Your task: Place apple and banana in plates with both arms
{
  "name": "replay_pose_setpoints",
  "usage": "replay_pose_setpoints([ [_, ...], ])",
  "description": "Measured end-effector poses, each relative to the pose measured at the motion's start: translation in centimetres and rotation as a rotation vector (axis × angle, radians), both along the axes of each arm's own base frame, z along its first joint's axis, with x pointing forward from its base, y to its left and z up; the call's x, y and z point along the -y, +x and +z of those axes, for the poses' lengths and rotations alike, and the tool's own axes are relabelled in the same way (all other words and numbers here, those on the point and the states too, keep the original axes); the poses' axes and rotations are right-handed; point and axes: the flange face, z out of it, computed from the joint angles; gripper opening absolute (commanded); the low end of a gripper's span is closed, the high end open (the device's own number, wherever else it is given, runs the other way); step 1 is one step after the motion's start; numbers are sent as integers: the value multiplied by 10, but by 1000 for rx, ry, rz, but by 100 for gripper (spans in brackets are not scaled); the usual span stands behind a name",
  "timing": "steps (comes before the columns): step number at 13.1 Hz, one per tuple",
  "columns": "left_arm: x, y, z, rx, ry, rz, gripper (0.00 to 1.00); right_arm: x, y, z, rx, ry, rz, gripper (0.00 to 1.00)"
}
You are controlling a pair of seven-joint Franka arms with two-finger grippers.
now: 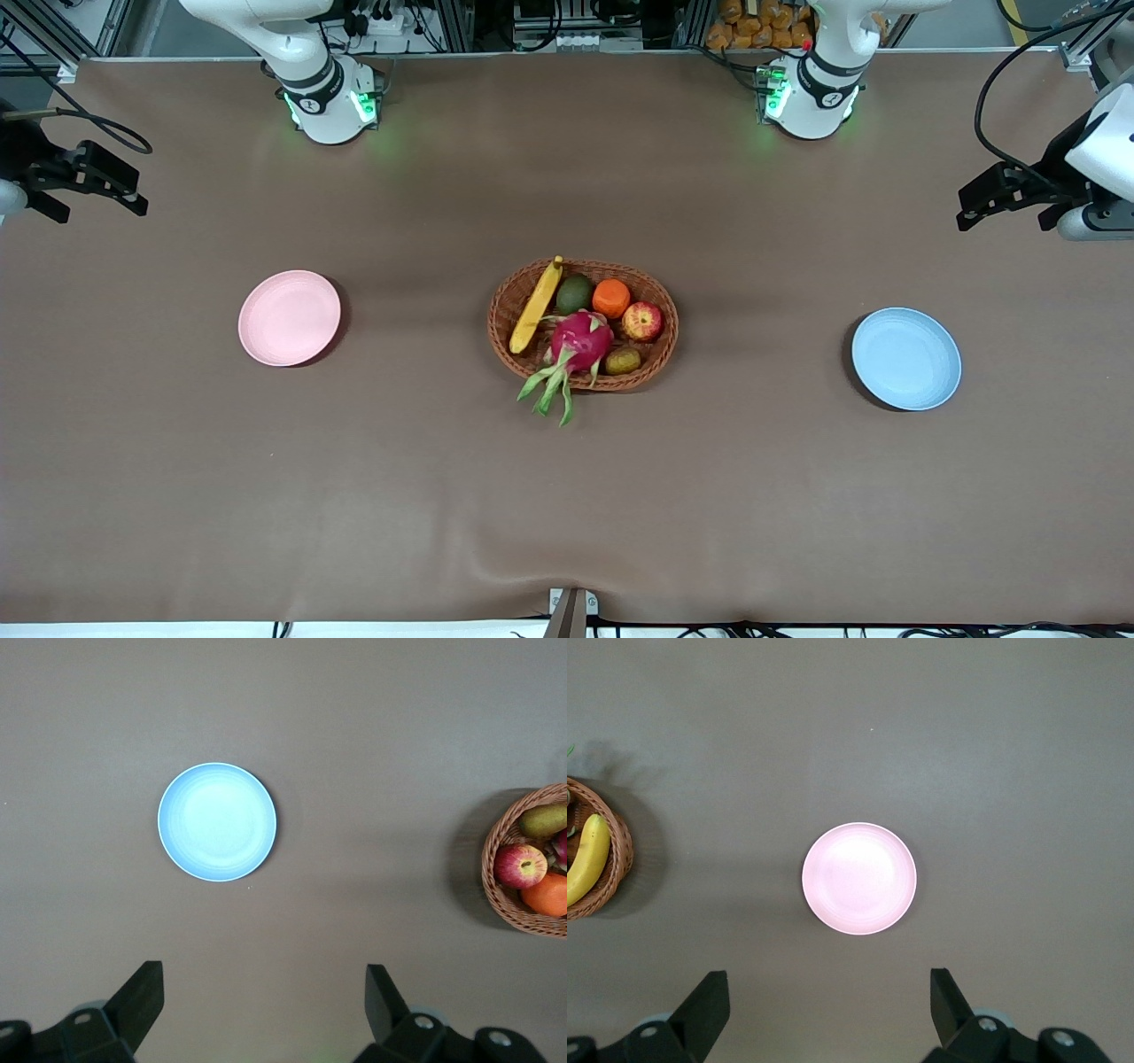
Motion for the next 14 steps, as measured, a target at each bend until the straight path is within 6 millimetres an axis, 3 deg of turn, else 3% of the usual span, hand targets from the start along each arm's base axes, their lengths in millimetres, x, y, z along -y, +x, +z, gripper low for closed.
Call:
replay_pose_setpoints([
  [4, 0, 1, -2, -3, 0, 0, 100, 0, 0, 0, 3, -1, -1, 100],
  [8, 4, 6, -16, -37, -33, 1, 100, 1, 0, 0, 2, -1, -1, 100],
  [14, 59, 20, -73, -149, -53, -85, 100, 1, 0, 0, 2, -2, -2, 100],
])
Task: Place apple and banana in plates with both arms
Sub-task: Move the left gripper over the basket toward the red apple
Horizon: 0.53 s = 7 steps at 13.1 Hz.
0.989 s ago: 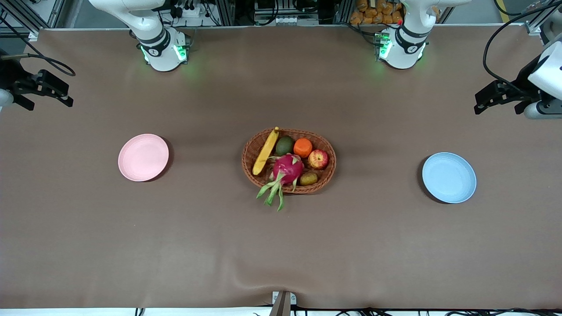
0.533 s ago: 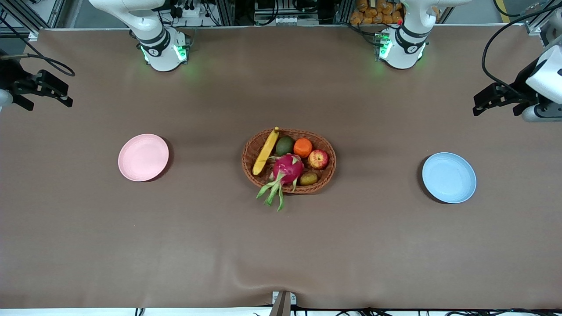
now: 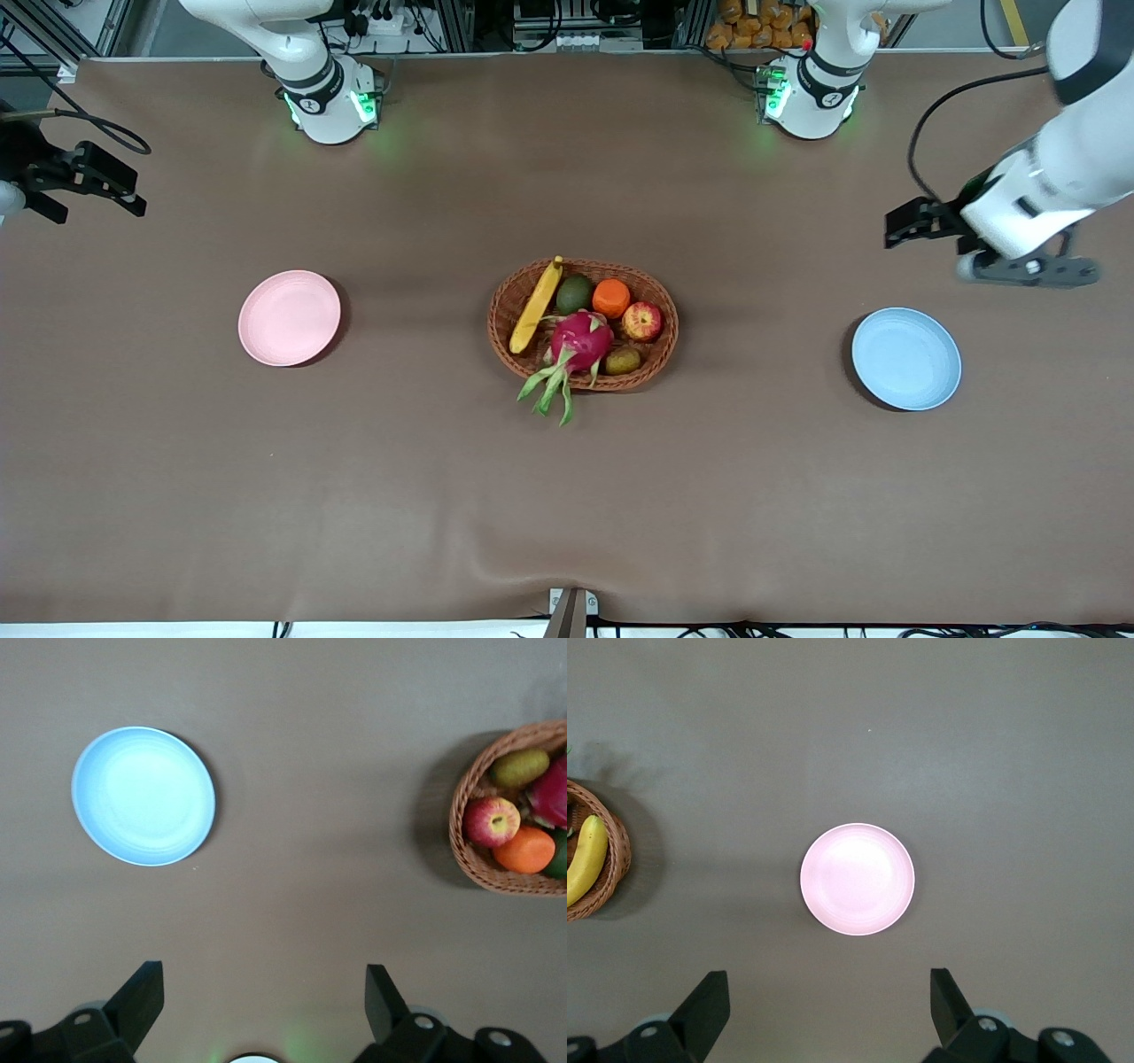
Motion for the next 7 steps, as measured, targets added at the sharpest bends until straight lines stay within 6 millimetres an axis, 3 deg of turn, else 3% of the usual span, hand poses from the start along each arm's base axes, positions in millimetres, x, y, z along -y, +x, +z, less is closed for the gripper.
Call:
replay_pose_setpoints([
  [4, 39, 12, -42, -44, -5, -48, 100, 0, 0, 0, 0, 0, 0, 100],
  [7, 91, 15, -74, -59, -2, -30, 100, 0, 0, 0, 0, 0, 0, 100],
])
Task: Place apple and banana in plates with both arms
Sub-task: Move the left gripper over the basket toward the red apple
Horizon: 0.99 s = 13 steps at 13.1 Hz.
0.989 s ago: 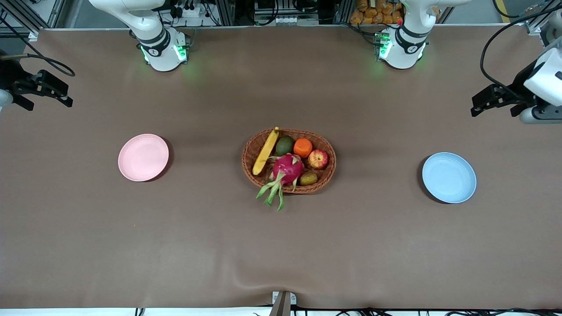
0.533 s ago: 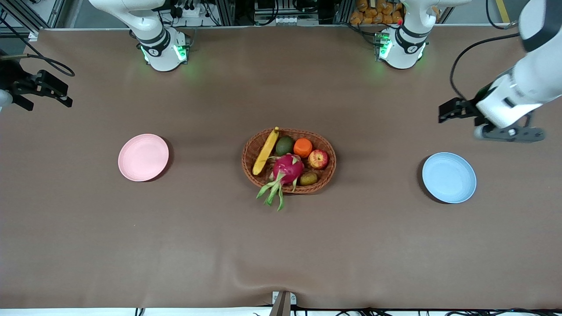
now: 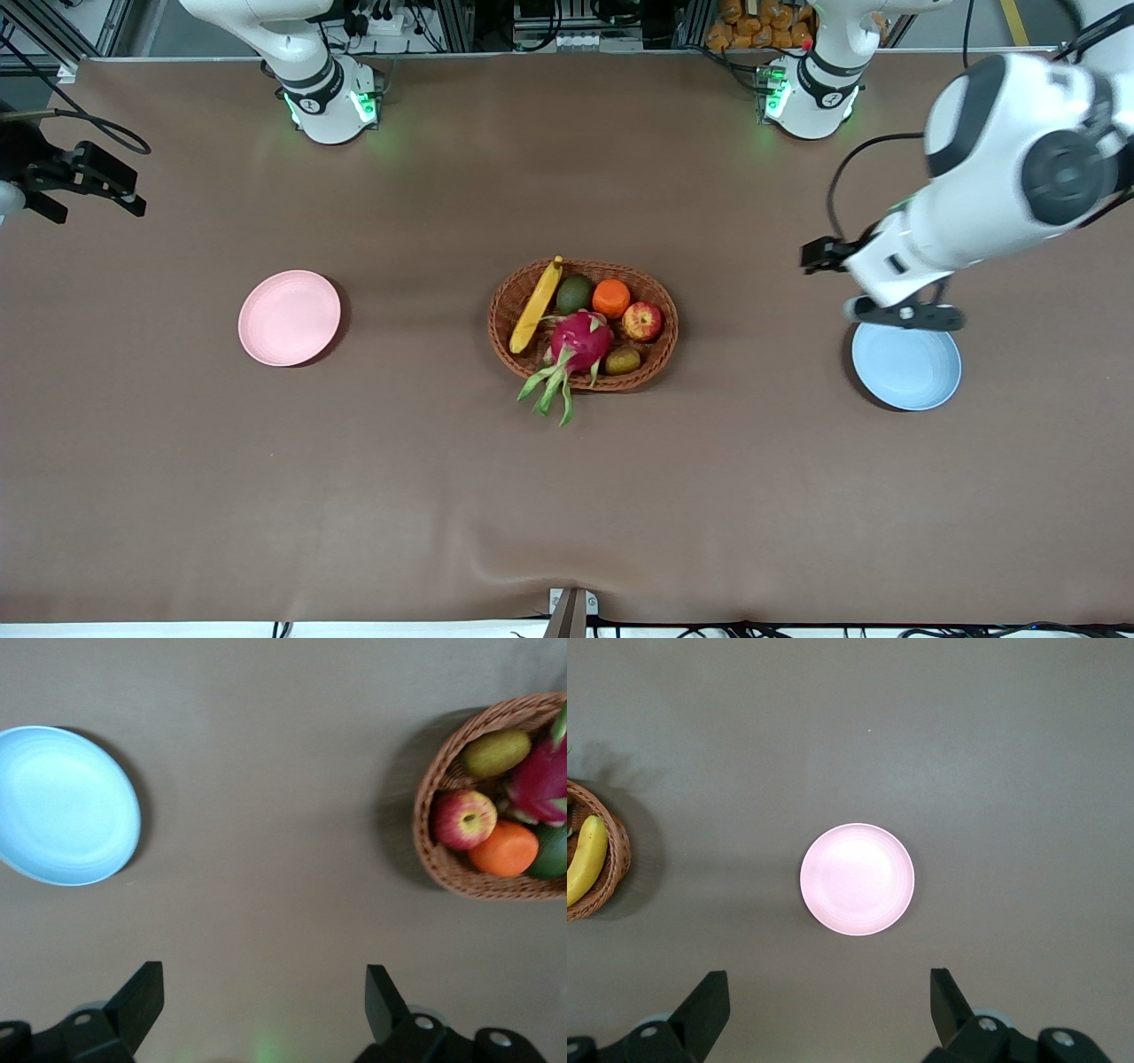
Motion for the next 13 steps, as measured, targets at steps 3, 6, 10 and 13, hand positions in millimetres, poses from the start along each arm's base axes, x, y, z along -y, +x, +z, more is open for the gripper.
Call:
replay_pose_setpoints([
  [3, 47, -4, -27, -10, 12, 27, 100, 0, 0, 0, 0, 0, 0, 100],
  [6, 72, -1, -56, -9, 15, 67, 100, 0, 0, 0, 0, 0, 1, 100],
  [10, 119, -9, -89, -7, 21, 107, 100, -1, 0, 0, 0, 0, 1, 100],
  [13, 164, -25, -115, -8, 28, 116, 100, -1, 0, 0, 1, 0, 2, 100],
])
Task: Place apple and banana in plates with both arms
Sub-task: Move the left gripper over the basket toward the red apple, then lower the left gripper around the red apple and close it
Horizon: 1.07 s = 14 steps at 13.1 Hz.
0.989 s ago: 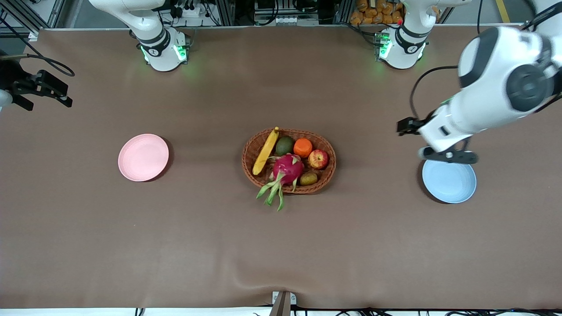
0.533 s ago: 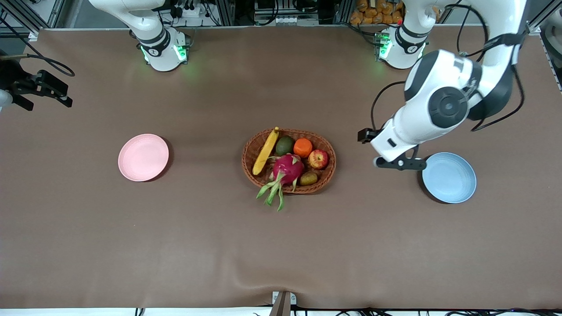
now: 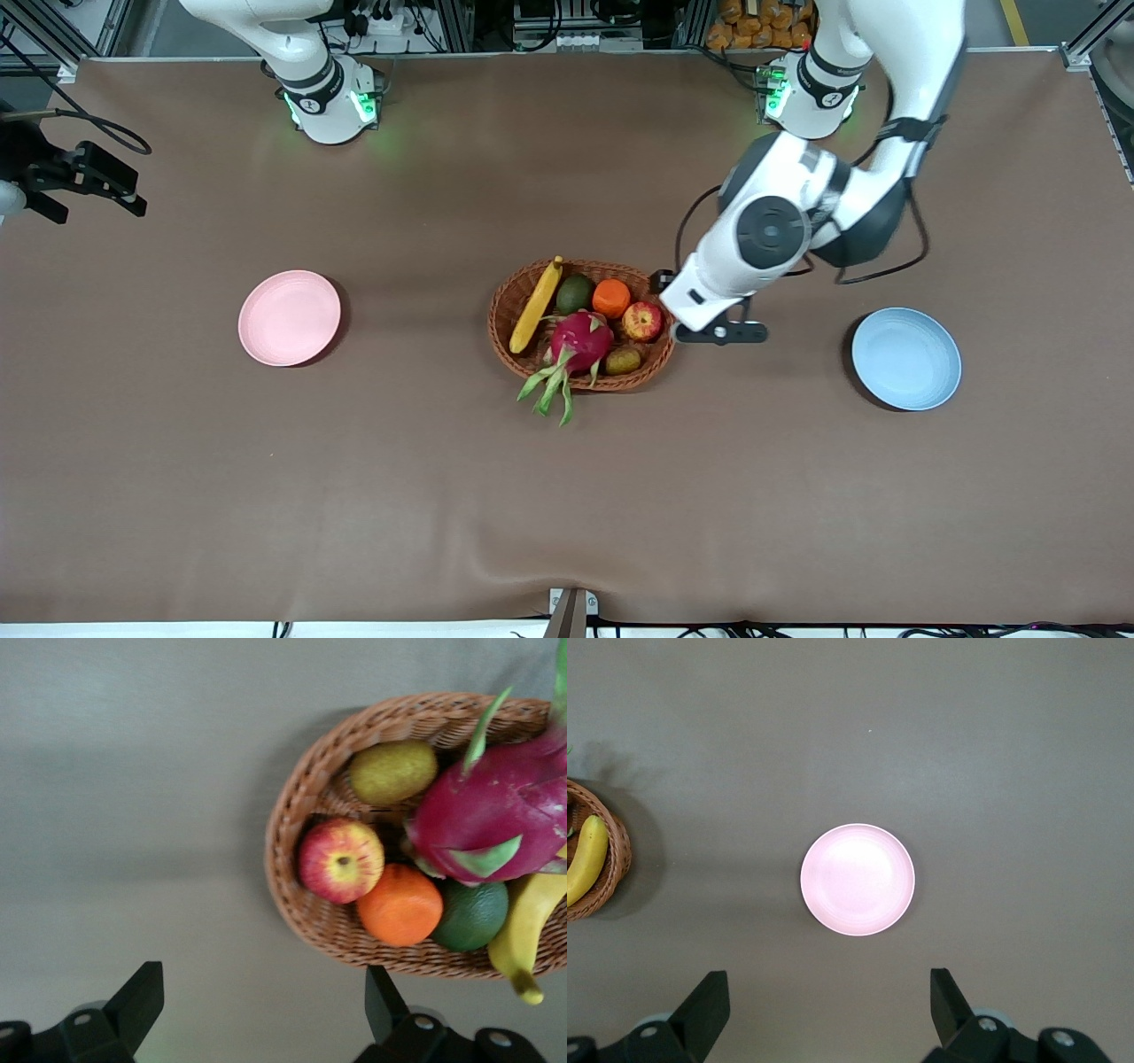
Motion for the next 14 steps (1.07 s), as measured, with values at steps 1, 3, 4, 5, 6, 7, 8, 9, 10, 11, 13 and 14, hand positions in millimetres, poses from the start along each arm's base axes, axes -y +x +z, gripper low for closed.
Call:
replay_pose_setpoints([
  [1, 4, 1, -10, 0, -1, 10, 100, 0, 0, 0, 0, 0, 0, 100],
  [3, 9, 4, -35, -5, -1, 44, 100, 0, 0, 0, 0, 0, 0, 100],
  [4, 12, 5, -45, -4, -2, 59, 100, 0, 0, 0, 1, 0, 0, 100],
  [5, 15, 6, -54, -2, -4, 71, 100, 0, 0, 0, 2, 0, 0, 100],
  [6, 18, 7, -61, 4, -9, 78, 100, 0, 0, 0, 2, 0, 0, 100],
  [7, 20, 8, -65, 12, -16, 83, 100, 0, 0, 0, 2, 0, 0, 100],
  [8, 22, 9, -68, 19, -21, 89, 100, 0, 0, 0, 2, 0, 0, 100],
  [9, 24, 10, -71, 25, -24, 100, 100, 0, 0, 0, 2, 0, 0, 100],
  [10, 28, 9, -75, 31, -28, 113, 100, 0, 0, 0, 2, 0, -1, 100],
  [11, 37, 5, -82, 35, -29, 126, 100, 1, 0, 0, 2, 0, -1, 100],
  [13, 59, -8, -97, 34, -29, 127, 100, 1, 0, 0, -1, 0, -1, 100],
  [14, 65, -12, -102, 32, -27, 120, 100, 1, 0, 0, -4, 0, -1, 100],
])
